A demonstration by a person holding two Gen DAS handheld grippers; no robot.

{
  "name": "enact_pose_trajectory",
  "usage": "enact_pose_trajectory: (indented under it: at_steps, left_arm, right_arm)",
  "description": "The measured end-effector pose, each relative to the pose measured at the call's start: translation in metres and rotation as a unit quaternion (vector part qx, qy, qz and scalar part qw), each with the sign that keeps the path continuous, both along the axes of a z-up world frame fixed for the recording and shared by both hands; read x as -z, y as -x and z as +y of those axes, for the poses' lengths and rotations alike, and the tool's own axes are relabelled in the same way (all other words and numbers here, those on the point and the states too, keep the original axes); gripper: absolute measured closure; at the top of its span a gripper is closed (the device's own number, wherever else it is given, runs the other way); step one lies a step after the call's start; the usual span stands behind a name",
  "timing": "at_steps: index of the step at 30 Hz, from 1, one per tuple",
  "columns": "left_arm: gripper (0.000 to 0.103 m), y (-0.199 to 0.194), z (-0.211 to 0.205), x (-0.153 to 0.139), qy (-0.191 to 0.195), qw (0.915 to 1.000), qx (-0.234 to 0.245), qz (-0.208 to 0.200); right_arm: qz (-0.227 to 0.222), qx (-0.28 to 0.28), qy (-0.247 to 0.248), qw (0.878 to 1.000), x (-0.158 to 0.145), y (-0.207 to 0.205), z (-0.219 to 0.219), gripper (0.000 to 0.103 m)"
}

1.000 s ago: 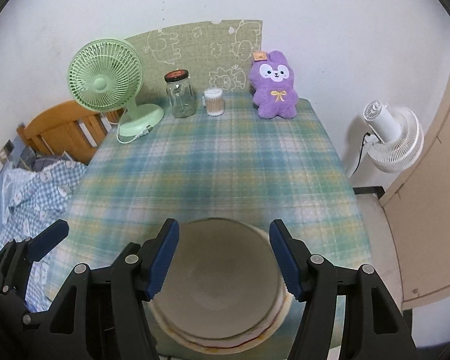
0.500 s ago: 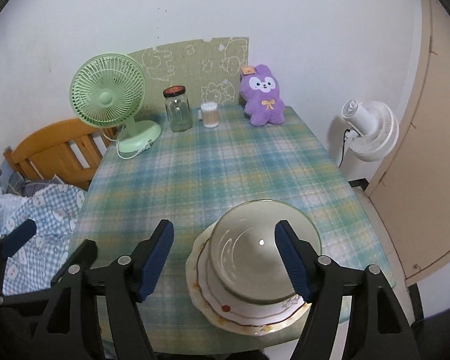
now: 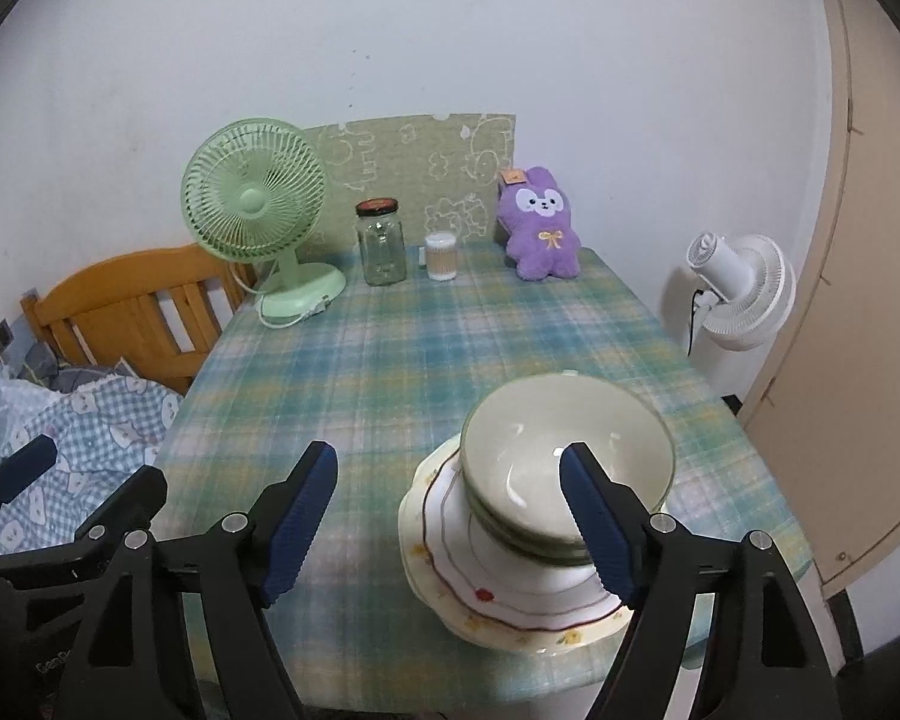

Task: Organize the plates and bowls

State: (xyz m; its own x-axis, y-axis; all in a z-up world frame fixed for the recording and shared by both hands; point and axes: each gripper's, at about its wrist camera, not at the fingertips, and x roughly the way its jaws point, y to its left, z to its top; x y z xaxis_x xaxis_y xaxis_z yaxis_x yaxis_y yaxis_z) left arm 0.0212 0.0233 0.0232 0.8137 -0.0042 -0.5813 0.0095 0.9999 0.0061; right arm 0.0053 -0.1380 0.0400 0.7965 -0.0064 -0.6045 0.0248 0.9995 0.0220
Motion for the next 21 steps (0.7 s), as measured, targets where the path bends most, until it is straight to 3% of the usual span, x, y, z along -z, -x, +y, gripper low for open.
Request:
enact_pose_trajectory:
  at_steps: [11,21]
  left_arm:
    - [0.0,0.025,0.001,0.014,-0.001,0.9996,-0.001,-0.03]
    - [0.0,0.029,0.001,0.014,0.006,0.9994,0.0,-0.033]
  right_arm:
    - [-0.018,0.011,-0.003,1.0,0.024,0.029,-0.002,0.023]
    - [-0.029,0.014,0.002,0.999,0.022,0.035,-0.005,0.02]
